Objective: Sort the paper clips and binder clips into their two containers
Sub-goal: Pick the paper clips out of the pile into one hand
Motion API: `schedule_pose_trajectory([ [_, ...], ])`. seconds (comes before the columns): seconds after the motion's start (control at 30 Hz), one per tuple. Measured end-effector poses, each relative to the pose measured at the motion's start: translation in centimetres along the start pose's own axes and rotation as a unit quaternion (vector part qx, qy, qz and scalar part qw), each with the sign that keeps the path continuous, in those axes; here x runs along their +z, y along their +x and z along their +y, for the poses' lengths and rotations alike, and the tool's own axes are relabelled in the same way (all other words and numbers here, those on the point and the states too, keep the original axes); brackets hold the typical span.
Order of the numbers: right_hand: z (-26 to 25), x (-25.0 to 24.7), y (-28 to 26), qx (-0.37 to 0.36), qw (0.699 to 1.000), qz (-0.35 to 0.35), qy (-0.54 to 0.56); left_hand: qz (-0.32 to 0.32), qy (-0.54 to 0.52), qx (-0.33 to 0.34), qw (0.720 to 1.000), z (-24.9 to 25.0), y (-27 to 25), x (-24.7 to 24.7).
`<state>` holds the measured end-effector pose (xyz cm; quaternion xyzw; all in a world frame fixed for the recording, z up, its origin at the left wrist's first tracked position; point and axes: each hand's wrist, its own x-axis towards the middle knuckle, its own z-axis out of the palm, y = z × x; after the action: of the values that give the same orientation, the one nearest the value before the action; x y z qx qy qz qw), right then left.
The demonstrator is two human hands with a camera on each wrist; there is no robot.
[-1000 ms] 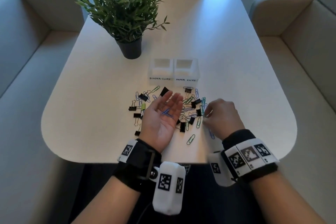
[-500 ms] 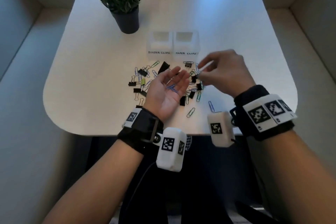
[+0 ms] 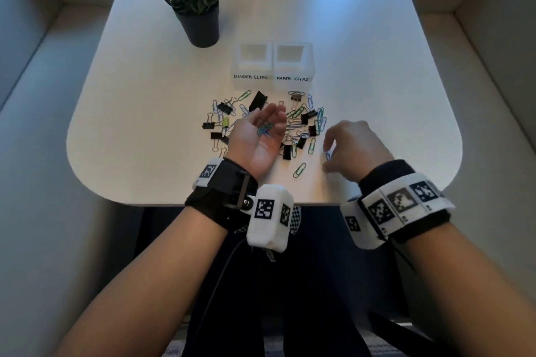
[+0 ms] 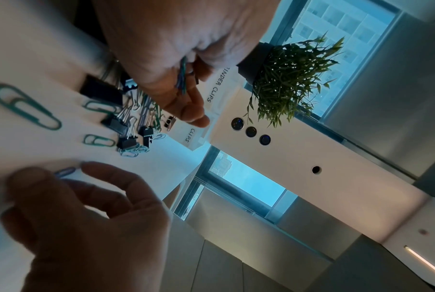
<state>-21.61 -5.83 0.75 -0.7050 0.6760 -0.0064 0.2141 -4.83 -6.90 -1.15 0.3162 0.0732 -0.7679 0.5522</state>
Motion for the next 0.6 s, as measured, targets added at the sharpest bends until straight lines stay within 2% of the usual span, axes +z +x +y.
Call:
schedule_pose_trajectory([
  [0.07,0.0,0.5,0.3,-0.015,0.999,0.034,-0.009,0.0,-0.002,0.008,1.0,0.1,-0.1,0.0],
  [0.2,0.2,0.0,1.4,0.004,0.999,0.036,-0.022,0.002,-0.006,0.019,1.0,0.3,-0.5,0.2],
  [0.33,0.3,-2.2,3.7,0.021,0.993,0.088,0.074,-0.005,-0.012,0.02,1.0,0.3,-0.7,0.1],
  [0.43,-0.3,-2.4,5.4,0.028,0.988,0.089,0.12,-0.004,-0.012,0.022,1.0,0.3,-0.5,-0.1],
  [0.6,-0.8,-1.2,6.8,0.047,0.992,0.086,0.083,-0.007,-0.007,0.024,1.0,0.3,-0.3,-0.3],
])
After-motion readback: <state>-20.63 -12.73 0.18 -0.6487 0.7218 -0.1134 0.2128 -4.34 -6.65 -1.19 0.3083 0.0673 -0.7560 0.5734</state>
